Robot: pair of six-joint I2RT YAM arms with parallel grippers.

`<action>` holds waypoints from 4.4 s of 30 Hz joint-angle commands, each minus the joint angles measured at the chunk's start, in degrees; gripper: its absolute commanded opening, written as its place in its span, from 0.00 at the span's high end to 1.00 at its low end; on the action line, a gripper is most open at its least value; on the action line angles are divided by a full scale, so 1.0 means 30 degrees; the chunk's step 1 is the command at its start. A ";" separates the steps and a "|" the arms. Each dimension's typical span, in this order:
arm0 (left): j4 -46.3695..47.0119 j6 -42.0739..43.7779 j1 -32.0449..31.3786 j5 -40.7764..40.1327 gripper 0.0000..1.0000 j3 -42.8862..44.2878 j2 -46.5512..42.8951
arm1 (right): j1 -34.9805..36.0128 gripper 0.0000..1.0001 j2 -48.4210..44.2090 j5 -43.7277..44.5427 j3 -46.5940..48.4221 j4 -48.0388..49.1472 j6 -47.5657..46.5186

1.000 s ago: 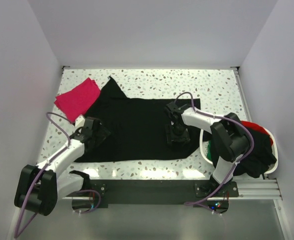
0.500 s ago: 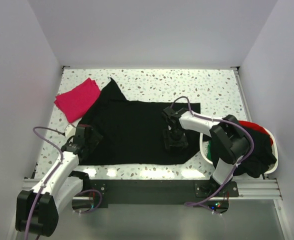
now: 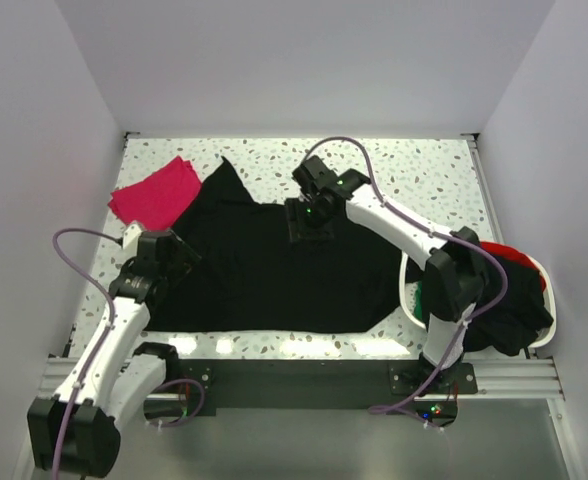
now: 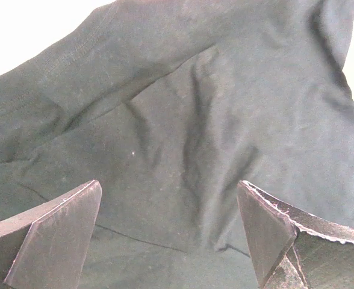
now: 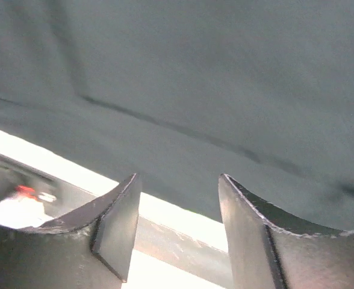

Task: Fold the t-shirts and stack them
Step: Fold the tshirt

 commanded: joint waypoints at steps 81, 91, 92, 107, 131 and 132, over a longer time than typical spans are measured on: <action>0.3280 0.1312 -0.0033 0.2443 0.00 0.0361 0.2983 | -0.0317 0.47 -0.0604 0.3068 -0.1088 0.1819 -0.2080; 0.5920 -0.0655 -0.2061 0.4229 0.00 -0.1953 0.6206 | -0.1141 0.41 -0.7090 0.4563 -0.9604 0.1351 -0.0441; 0.5950 -0.0741 -0.1974 0.4112 0.00 -0.2273 0.6294 | -0.1170 0.41 -0.7151 0.4534 -0.9868 0.1351 -0.0323; 0.4194 0.0661 0.4177 0.2825 0.00 -0.4066 0.4306 | -0.1316 0.39 -0.7824 0.5852 -1.0397 -0.0260 0.0440; 0.4984 0.1337 0.4326 0.3730 0.00 -0.3712 0.5446 | -0.1521 0.52 -0.5396 0.1696 -1.4442 0.5832 -0.0027; 0.4983 0.1367 0.4297 0.3730 0.00 -0.3712 0.5417 | -0.1522 0.58 -0.5307 0.1692 -1.4412 0.5920 -0.0087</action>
